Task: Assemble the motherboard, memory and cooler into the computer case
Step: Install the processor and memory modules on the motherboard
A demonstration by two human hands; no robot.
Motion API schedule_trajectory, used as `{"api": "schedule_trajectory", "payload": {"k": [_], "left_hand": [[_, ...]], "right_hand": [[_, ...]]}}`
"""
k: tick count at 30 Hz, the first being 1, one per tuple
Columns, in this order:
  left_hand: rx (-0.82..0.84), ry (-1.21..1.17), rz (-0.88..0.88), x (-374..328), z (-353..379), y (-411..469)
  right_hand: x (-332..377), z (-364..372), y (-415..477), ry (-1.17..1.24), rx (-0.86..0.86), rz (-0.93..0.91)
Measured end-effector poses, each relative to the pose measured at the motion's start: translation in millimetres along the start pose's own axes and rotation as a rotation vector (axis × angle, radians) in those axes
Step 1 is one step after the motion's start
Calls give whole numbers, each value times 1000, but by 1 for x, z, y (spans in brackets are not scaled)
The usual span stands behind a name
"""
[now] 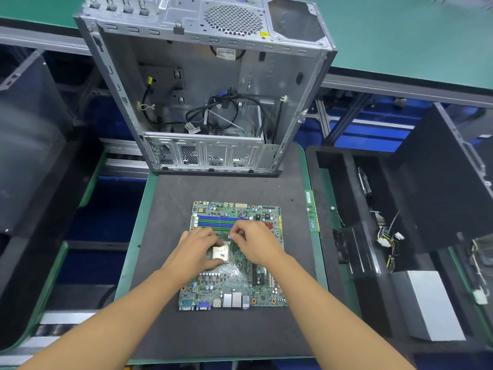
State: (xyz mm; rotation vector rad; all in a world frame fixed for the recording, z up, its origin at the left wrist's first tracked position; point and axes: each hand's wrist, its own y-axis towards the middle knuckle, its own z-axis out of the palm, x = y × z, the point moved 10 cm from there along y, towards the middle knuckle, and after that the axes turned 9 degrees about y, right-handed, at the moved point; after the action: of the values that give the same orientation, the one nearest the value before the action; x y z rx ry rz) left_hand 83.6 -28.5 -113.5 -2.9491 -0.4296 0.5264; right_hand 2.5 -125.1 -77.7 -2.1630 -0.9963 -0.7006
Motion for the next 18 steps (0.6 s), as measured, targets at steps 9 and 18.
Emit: {"api": "schedule_trajectory", "payload": {"k": [9,18], "left_hand": [[-2,14,-10,0,1,-1],[-30,84,-195,-2,4,-7]], "right_hand": [[1,0,0,-13,-1,-9],[1,0,1,-29,-17,-22]]}}
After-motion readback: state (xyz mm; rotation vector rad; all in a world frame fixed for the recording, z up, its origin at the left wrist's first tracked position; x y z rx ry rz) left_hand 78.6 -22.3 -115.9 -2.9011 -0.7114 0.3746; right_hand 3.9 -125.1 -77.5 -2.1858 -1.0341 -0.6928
